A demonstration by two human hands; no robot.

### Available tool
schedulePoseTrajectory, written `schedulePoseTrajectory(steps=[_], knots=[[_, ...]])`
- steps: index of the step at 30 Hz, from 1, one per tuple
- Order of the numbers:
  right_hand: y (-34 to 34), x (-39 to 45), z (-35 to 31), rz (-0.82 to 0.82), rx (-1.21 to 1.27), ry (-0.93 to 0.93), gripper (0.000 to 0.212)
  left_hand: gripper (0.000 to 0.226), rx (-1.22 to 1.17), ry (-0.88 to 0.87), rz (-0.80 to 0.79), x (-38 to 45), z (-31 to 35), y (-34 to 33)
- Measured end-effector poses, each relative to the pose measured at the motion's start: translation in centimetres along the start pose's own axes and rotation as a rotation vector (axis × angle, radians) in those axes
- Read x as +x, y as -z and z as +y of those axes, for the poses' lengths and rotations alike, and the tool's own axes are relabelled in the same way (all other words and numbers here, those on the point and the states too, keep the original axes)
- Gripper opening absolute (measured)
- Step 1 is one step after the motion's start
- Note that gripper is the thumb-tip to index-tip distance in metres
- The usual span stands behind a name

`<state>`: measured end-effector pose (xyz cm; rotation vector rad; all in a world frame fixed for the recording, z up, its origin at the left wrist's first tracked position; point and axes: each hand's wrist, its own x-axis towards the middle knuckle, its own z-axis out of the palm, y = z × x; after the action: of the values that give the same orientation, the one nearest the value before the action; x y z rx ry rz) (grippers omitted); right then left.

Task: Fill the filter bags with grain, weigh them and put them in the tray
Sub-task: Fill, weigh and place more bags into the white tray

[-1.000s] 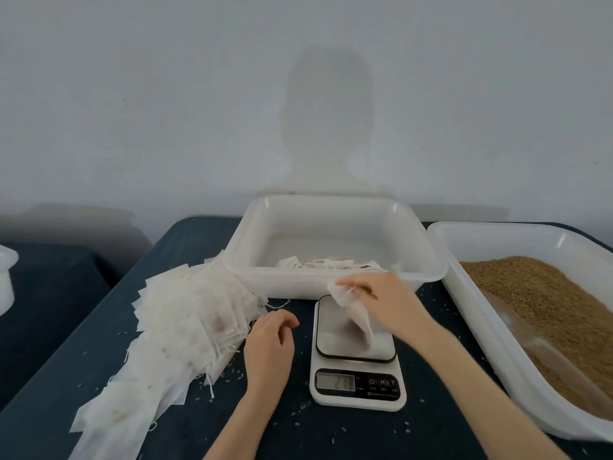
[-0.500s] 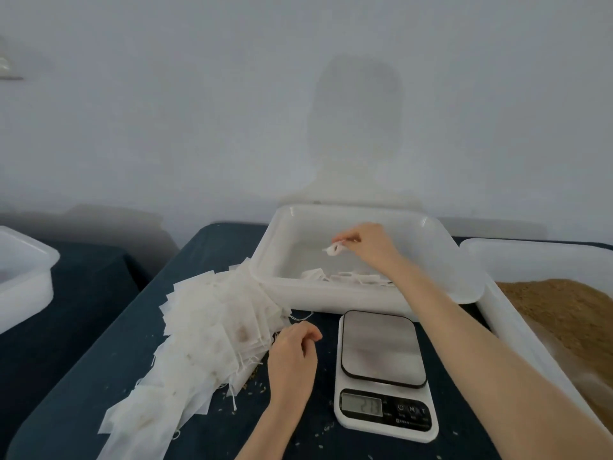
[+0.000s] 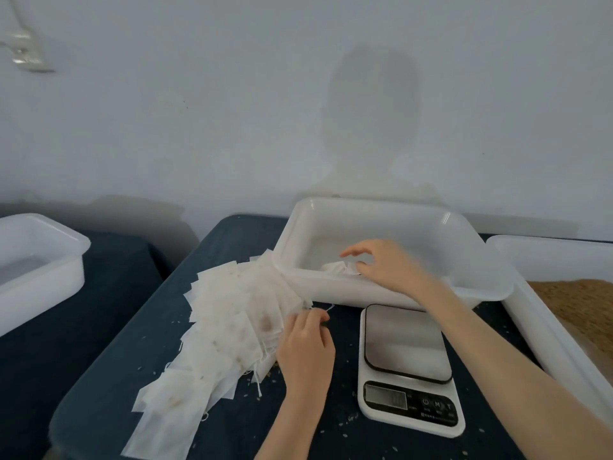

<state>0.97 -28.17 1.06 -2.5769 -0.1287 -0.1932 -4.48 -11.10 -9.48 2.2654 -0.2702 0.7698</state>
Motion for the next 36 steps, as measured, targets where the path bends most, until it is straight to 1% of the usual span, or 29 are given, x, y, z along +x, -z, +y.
schedulePoseTrajectory(steps=[2,3,5,8,10,11,12,14,16,18,19,21,23,25,27,28,30,32,33,36], knots=[[-1.2,-1.7,-1.9,0.073,0.038,0.09,0.032,0.032,0.089,0.028,0.15,0.4,-0.8,0.8],[-1.9,-2.6,-2.8,0.083,0.055,0.121,0.03,0.034,0.144,0.068,0.195,0.8,-1.2,1.4],[-3.3,-4.7,-4.3,0.061,0.077,0.134,0.027,0.043,0.249,0.169,0.204,1.7,-1.9,2.5],[-5.4,-7.7,-5.2,0.038,0.151,0.099,0.024,0.057,0.285,0.314,0.118,2.2,-3.0,4.5],[-6.6,-9.3,-5.2,0.023,0.18,0.071,0.022,0.059,0.333,0.39,0.047,1.8,-4.8,5.9],[-7.1,-9.9,-5.0,0.017,0.183,0.058,0.021,0.056,0.39,0.41,-0.026,1.6,-5.7,6.4],[-7.5,-10.2,-4.7,0.013,0.188,0.04,0.021,0.048,0.449,0.41,-0.107,1.4,-6.5,6.8],[-8.1,-10.5,-4.1,0.015,0.208,-0.001,0.021,0.031,0.472,0.37,-0.205,1.2,-7.8,7.1],[-8.6,-10.6,-3.7,0.008,0.209,-0.022,0.021,0.03,0.417,0.362,-0.238,1.5,-8.2,7.4],[-9.0,-10.6,-3.6,-0.002,0.201,-0.029,0.021,0.024,0.412,0.335,-0.241,1.7,-8.0,7.6],[-9.2,-10.6,-3.6,-0.006,0.201,-0.032,0.021,0.02,0.393,0.324,-0.232,1.9,-7.8,7.7],[-9.5,-10.6,-3.5,-0.013,0.2,-0.032,0.022,0.016,0.283,0.313,-0.201,2.3,-7.7,7.9],[-9.8,-10.7,-3.7,-0.015,0.193,-0.025,0.022,0.019,0.181,0.305,-0.197,2.8,-7.3,8.0],[-10.1,-10.7,-4.1,0.004,0.215,-0.025,0.024,0.02,0.053,0.304,-0.233,3.3,-6.5,7.9],[-10.2,-10.5,-4.6,0.02,0.262,-0.029,0.03,0.019,-0.117,0.287,-0.261,3.6,-5.5,8.1],[-10.2,-10.4,-5.0,0.02,0.301,-0.035,0.033,0.022,-0.165,0.253,-0.247,3.6,-5.0,8.1],[-10.0,-10.1,-5.6,0.011,0.395,-0.037,0.039,0.029,-0.187,0.158,-0.202,3.6,-4.1,8.1],[-9.7,-10.0,-6.0,0.023,0.421,0.002,0.042,0.034,-0.212,0.094,-0.216,3.4,-3.2,7.9],[-9.6,-10.0,-6.0,0.043,0.408,0.034,0.038,0.034,-0.239,0.076,-0.247,3.2,-2.7,7.9],[-9.0,-10.2,-5.7,0.095,0.398,0.06,0.008,0.025,-0.309,0.06,-0.339,2.9,-1.5,7.7]])
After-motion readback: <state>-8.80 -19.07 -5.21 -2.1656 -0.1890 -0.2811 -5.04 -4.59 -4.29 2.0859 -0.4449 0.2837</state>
